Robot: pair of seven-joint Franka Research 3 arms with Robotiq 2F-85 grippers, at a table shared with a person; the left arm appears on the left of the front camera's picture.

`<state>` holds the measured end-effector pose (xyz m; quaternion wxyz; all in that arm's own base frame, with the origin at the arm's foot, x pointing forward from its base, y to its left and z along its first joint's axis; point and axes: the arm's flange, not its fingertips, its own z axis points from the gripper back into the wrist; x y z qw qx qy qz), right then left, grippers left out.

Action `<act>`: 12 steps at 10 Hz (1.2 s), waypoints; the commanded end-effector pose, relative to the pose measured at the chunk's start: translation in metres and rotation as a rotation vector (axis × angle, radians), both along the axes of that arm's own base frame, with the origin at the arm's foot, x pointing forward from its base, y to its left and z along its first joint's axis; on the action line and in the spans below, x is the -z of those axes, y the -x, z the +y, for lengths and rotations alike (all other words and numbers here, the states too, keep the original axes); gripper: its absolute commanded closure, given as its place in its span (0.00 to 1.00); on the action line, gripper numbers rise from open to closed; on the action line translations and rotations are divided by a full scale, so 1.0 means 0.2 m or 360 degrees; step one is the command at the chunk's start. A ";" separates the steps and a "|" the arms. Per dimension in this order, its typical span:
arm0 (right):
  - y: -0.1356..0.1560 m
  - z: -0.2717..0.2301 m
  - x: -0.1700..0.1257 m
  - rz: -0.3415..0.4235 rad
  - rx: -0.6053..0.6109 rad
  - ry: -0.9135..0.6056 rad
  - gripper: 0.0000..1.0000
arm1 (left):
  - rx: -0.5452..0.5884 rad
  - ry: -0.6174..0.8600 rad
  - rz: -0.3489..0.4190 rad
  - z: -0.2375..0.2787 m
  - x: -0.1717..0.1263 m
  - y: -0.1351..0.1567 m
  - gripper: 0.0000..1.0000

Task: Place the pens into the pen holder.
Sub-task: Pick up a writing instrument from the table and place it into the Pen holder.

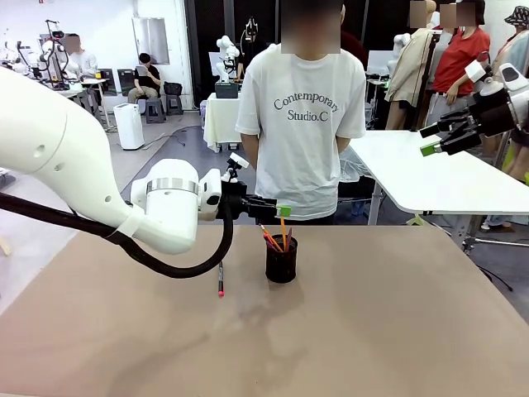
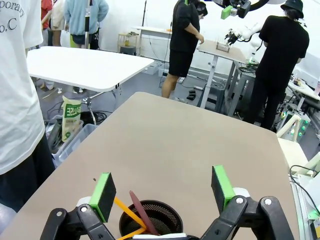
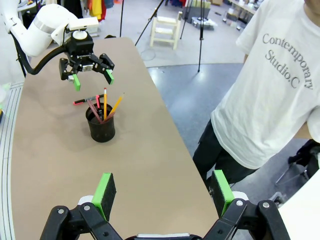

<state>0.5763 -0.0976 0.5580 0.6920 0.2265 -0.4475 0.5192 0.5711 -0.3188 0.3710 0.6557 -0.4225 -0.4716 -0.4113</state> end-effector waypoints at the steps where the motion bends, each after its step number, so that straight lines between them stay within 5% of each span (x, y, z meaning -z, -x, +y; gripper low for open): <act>1: -0.01 0.01 -0.02 0.0040 0.0007 0.0016 0.00 | -0.0004 0.0008 -0.0002 0.00 0.00 -0.01 0.00; 6: -0.01 0.01 -0.02 0.0040 0.0007 0.0016 0.00 | 0.0005 -0.0107 0.0058 0.14 -0.09 0.03 0.00; 8: -0.01 0.01 -0.02 0.0040 0.0007 0.0016 0.00 | 0.0096 -0.0283 0.0245 0.28 -0.24 0.16 0.00; 11: -0.01 0.01 -0.02 0.0040 0.0007 0.0016 0.00 | -0.0244 -0.0841 0.0267 0.39 -0.41 0.33 0.00; 12: -0.01 0.01 -0.02 0.0040 0.0007 0.0016 0.00 | -0.0477 -0.0982 0.0407 0.39 -0.44 0.36 0.00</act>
